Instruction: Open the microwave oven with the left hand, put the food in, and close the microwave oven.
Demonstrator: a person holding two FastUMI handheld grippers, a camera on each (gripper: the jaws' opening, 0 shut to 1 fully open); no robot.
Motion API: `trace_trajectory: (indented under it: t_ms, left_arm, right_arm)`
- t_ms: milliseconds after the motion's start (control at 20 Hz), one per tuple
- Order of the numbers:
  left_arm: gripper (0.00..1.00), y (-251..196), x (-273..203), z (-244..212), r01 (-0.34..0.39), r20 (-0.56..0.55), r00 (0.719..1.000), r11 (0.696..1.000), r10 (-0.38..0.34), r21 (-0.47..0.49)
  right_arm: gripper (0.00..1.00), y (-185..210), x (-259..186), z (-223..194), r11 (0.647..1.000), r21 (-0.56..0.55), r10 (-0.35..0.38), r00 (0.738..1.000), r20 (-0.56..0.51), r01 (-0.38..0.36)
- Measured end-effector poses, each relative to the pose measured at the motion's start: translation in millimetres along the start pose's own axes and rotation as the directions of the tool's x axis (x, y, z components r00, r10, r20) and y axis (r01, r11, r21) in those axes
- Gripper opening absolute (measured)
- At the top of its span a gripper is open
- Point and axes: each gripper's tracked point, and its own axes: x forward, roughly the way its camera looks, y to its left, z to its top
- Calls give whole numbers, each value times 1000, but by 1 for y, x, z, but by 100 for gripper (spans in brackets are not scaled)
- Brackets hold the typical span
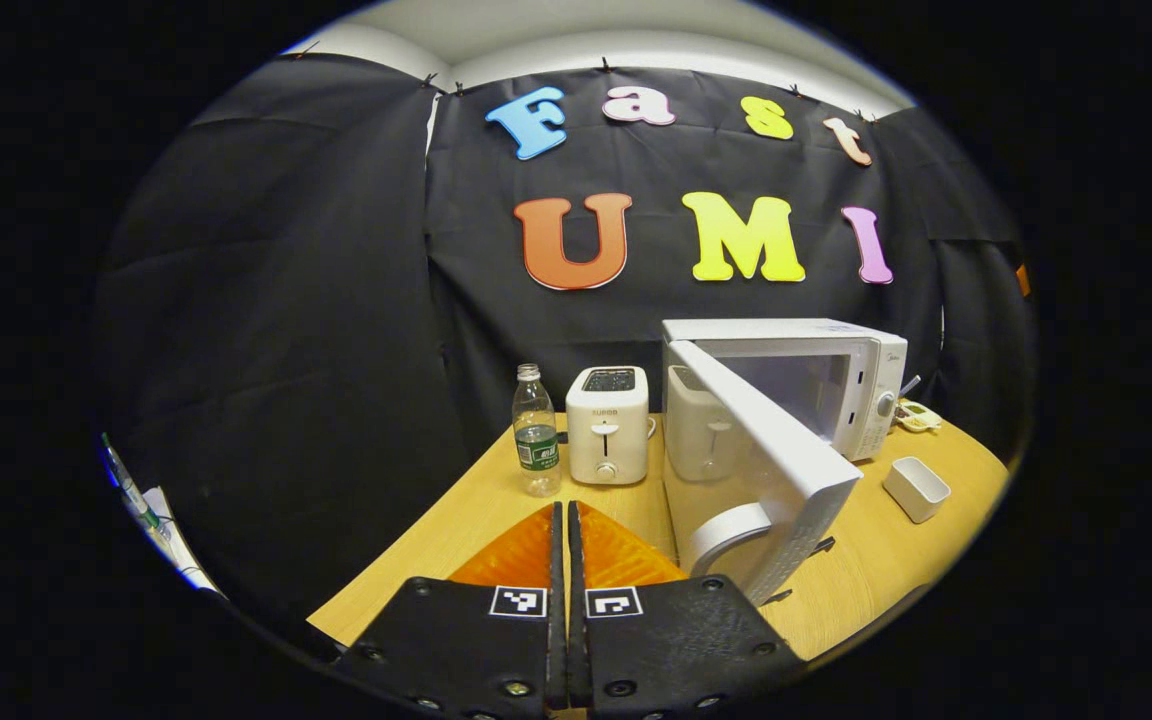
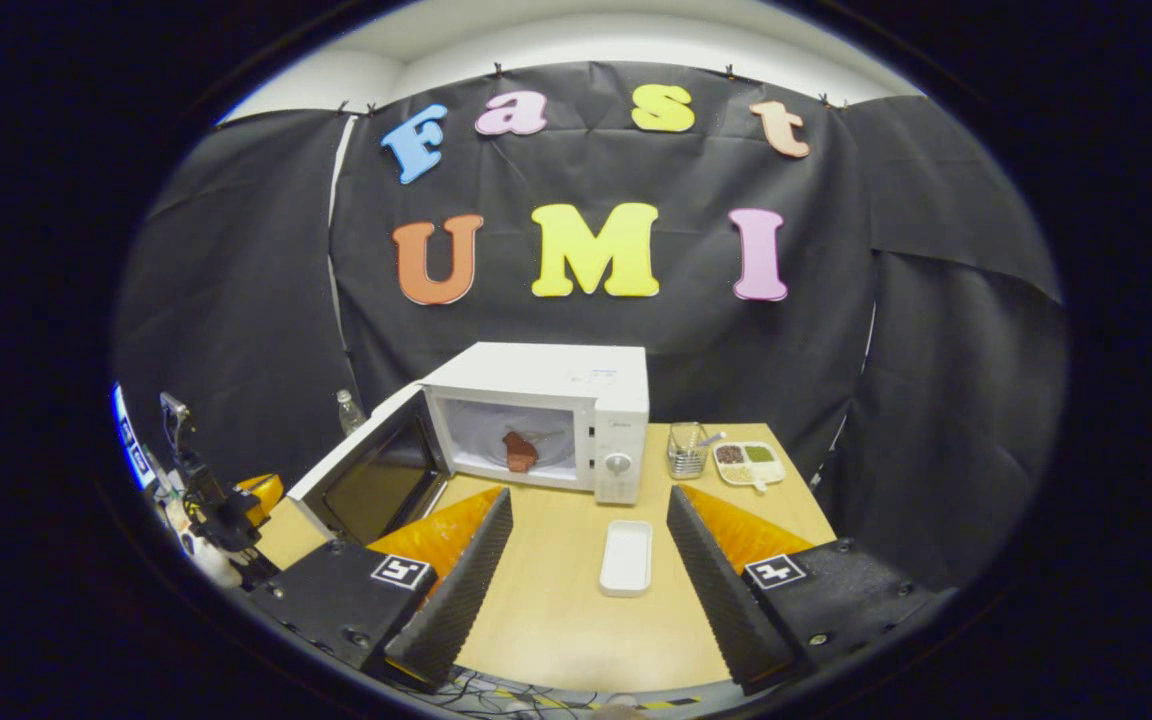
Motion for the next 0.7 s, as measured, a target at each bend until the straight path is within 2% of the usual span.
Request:
trace_trajectory:
  t_ms: [500,700]
  left_arm:
    - [0,-12,10,-14,30,-31,999,999,-29,46]
    - [0,-29,17,-18,68,-40,997,996,-66,60]
  right_arm:
    - [99,-13,-7,-9,999,33,-25,1000,-17,26]
    - [99,-19,-7,-17,999,38,-32,999,-32,33]
